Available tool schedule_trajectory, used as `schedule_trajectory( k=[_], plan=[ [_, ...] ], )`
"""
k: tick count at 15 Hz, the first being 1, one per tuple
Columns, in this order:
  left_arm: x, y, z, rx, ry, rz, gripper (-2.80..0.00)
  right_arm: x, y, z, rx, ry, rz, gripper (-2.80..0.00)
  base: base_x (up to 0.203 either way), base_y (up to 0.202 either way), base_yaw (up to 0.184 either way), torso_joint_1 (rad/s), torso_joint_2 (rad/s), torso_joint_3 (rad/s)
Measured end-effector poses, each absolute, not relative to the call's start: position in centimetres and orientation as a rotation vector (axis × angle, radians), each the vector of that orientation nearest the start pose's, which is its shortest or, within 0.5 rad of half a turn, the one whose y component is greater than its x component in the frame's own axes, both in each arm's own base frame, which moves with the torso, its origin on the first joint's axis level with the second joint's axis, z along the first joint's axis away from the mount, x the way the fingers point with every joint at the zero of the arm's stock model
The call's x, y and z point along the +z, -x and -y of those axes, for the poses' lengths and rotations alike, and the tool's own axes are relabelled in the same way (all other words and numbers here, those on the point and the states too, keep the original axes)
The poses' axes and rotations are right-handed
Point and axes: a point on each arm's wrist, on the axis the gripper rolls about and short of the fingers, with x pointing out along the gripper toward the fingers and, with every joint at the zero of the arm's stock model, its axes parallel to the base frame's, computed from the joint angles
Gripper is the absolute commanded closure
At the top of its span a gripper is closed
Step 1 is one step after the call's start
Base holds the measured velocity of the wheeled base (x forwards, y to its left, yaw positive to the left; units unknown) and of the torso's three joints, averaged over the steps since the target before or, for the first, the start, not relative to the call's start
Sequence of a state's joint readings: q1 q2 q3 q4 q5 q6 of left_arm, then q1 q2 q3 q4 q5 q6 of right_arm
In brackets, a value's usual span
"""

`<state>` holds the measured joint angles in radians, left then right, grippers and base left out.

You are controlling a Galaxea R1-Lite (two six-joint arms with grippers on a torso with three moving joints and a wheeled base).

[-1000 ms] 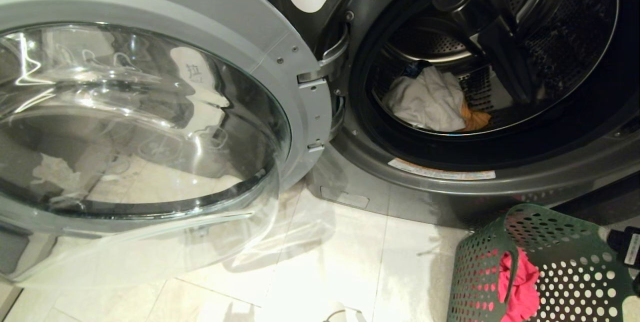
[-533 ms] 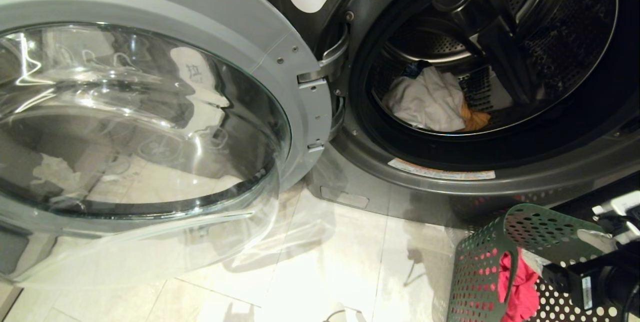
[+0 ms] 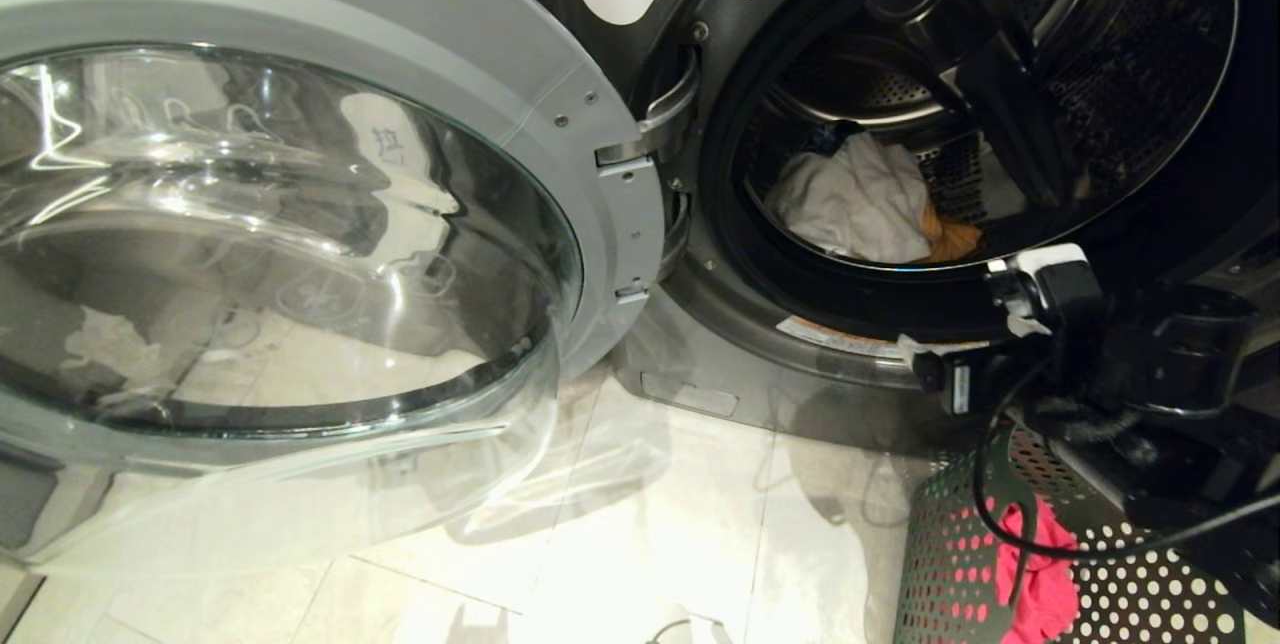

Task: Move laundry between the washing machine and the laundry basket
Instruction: Place the clothes into the washing machine

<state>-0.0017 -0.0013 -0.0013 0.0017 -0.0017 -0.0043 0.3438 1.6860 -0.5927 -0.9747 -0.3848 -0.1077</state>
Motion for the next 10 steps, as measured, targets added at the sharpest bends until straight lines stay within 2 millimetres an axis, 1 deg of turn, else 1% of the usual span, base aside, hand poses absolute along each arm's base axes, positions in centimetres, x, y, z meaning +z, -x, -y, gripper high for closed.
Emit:
schedule_trajectory(
  k=[3,5,8,10],
  plan=[
    [7.6,2.3,0.0,-0.003,0.004,0.001,0.0,18.0,-31.7,-10.8,-0.079,0.118,-0.056,-2.8,0.0,0.0,0.0,0.0,0.0,0.0],
    [7.6,2.3,0.0,-0.003,0.004,0.001,0.0,18.7,-34.4,-11.7,-0.092,0.105,-0.04,-2.8,0.0,0.0,0.0,0.0,0.0,0.0],
    [7.6,2.3,0.0,-0.003,0.004,0.001,0.0,20.1,-38.1,-12.1,-0.122,0.066,-0.037,-2.8,0.0,0.0,0.0,0.0,0.0,0.0],
    [7.6,2.3,0.0,-0.003,0.004,0.001,0.0,21.3,-40.4,-11.7,-0.163,0.027,-0.043,-2.8,0.0,0.0,0.0,0.0,0.0,0.0]
  ],
)
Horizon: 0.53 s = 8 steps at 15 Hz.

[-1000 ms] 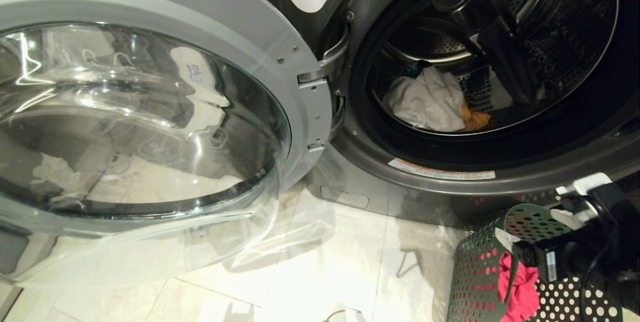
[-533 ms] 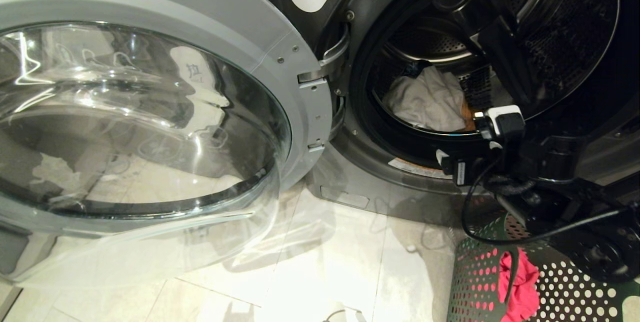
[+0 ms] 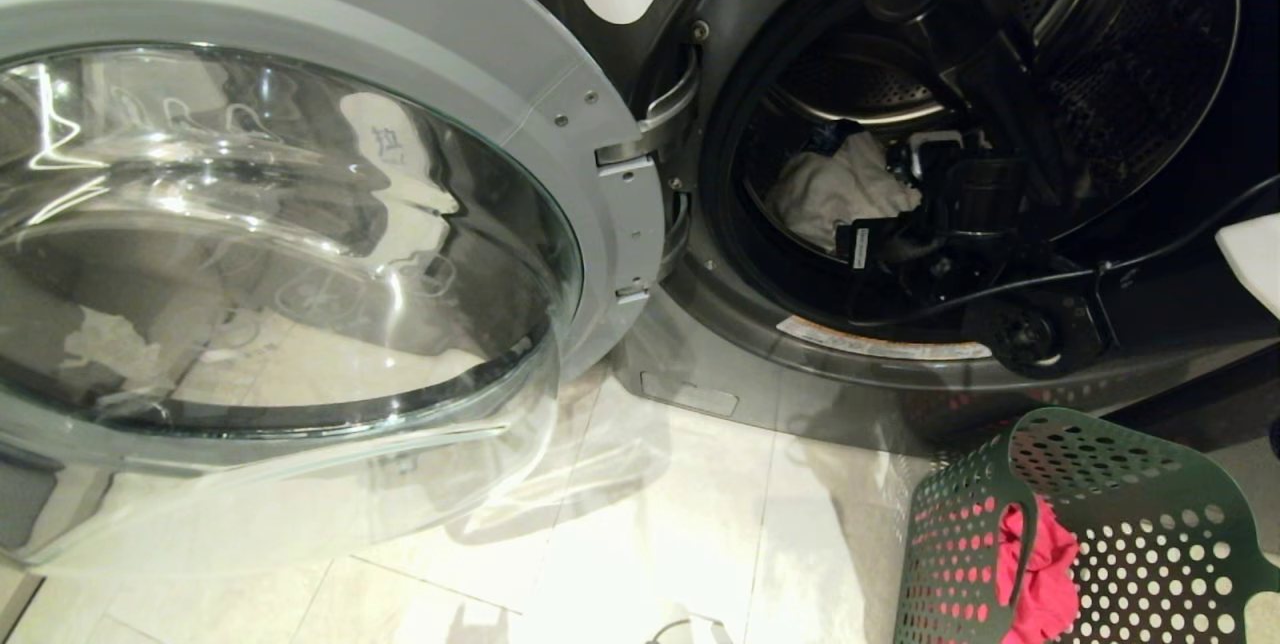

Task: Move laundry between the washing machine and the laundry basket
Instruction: Place the clothes into the washing machine

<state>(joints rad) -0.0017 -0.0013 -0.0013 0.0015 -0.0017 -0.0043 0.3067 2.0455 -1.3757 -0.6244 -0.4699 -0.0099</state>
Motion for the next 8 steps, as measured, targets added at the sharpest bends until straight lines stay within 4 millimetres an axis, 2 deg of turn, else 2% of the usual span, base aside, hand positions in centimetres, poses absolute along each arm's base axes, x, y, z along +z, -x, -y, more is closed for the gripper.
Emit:
schedule_trajectory(
  k=[5,6,8],
  plan=[
    [7.6,2.3,0.0,-0.003,0.004,0.001,0.0,23.1,-45.8,-9.9,-0.263,-0.032,-0.06,-2.8,0.0,0.0,0.0,0.0,0.0,0.0],
    [7.6,2.3,0.0,-0.003,0.004,0.001,0.0,23.1,-46.9,-9.5,-0.281,-0.044,-0.053,-2.8,0.0,0.0,0.0,0.0,0.0,0.0],
    [7.6,2.3,0.0,-0.003,0.004,0.0,0.0,21.9,-48.7,-8.5,-0.311,-0.067,-0.035,-2.8,0.0,0.0,0.0,0.0,0.0,0.0]
  ],
)
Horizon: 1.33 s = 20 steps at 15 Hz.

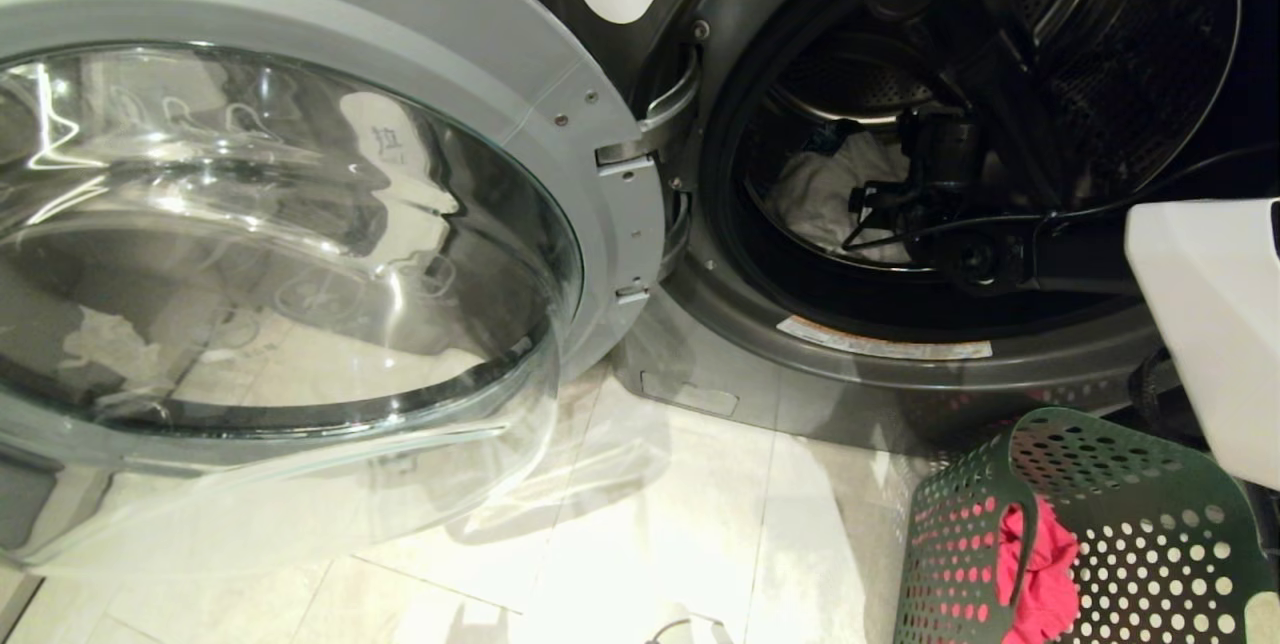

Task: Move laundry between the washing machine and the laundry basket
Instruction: Place the clothes into the washing machine

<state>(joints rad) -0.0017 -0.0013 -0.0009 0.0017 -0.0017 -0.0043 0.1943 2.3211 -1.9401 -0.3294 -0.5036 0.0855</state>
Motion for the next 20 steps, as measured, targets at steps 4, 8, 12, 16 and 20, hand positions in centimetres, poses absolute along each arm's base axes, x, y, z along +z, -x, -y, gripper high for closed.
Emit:
schedule_trajectory(
  k=[4,8,12,16,20],
  plan=[
    [7.6,2.3,0.0,-0.003,0.004,0.0,0.0,19.1,-50.7,-8.0,-0.328,-0.09,-0.017,-2.8,0.0,0.0,0.0,0.0,0.0,0.0],
    [7.6,2.3,0.0,-0.003,0.004,0.001,0.0,17.3,-51.4,-7.8,-0.334,-0.081,-0.049,-2.8,0.0,0.0,0.0,0.0,0.0,0.0],
    [7.6,2.3,0.0,-0.003,0.004,0.001,0.0,16.4,-51.8,-7.2,-0.342,-0.08,-0.059,-2.8,0.0,0.0,0.0,0.0,0.0,0.0],
    [7.6,2.3,0.0,-0.003,0.004,0.001,0.0,16.2,-51.9,-6.9,-0.347,-0.087,-0.061,0.0,0.0,0.0,0.0,0.0,0.0,0.0],
    [7.6,2.3,0.0,-0.003,0.004,0.001,0.0,16.1,-51.9,-6.9,-0.346,-0.088,-0.061,0.0,0.0,0.0,0.0,0.0,0.0,0.0]
  ],
)
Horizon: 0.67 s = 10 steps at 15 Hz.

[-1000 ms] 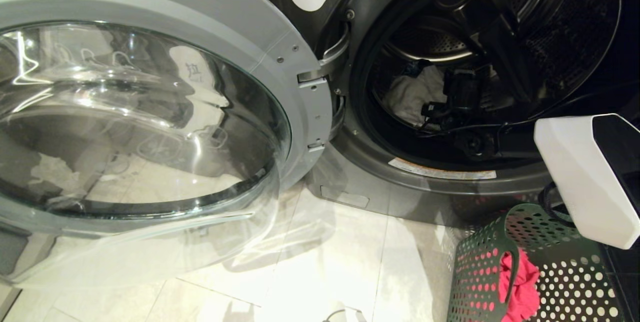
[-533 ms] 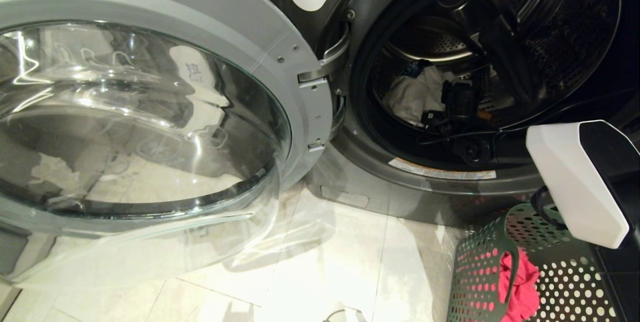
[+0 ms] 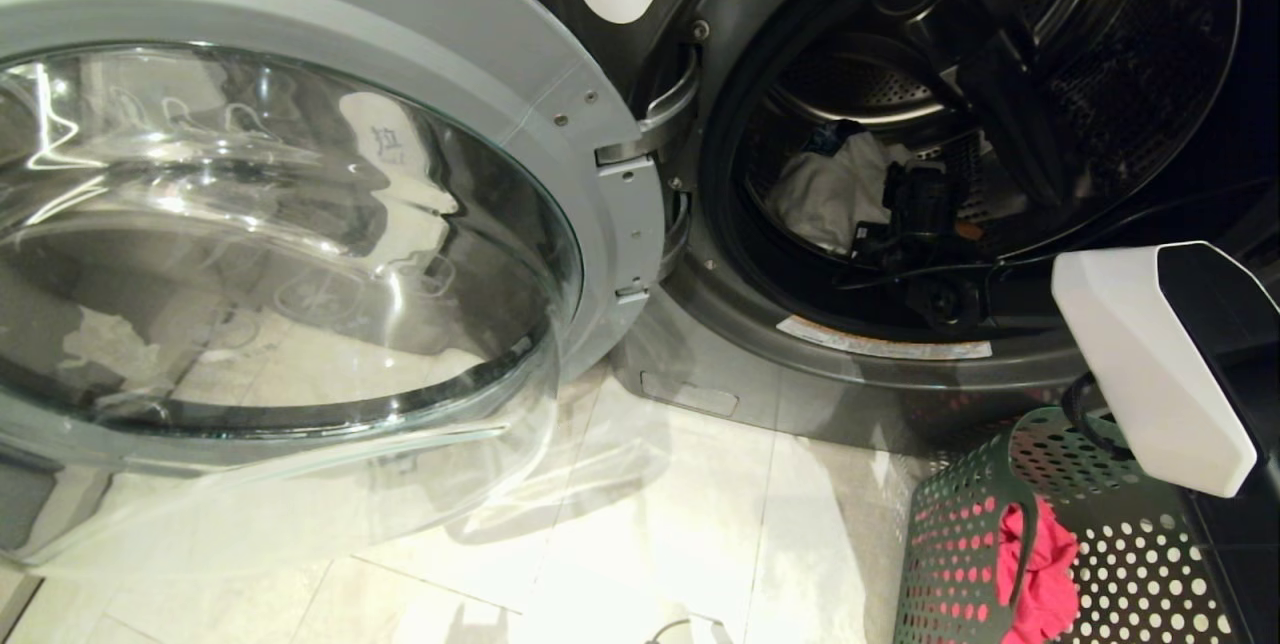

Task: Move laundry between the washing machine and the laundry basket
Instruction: Place the clothes into the washing machine

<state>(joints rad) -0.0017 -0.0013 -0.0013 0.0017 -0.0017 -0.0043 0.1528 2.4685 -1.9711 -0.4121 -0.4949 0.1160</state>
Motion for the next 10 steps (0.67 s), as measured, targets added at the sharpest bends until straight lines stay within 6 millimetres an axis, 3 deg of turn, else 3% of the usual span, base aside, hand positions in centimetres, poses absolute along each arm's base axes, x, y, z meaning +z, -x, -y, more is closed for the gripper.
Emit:
schedule_trajectory(
  k=[5,10],
  plan=[
    [7.6,2.3,0.0,-0.003,0.004,0.0,0.0,16.5,-51.8,-6.9,-0.345,-0.088,-0.058,0.0,0.0,0.0,0.0,0.0,0.0,0.0],
    [7.6,2.3,0.0,-0.003,0.004,0.0,0.0,18.6,-51.1,-6.9,-0.34,-0.102,-0.017,0.0,0.0,0.0,0.0,0.0,0.0,0.0]
  ],
)
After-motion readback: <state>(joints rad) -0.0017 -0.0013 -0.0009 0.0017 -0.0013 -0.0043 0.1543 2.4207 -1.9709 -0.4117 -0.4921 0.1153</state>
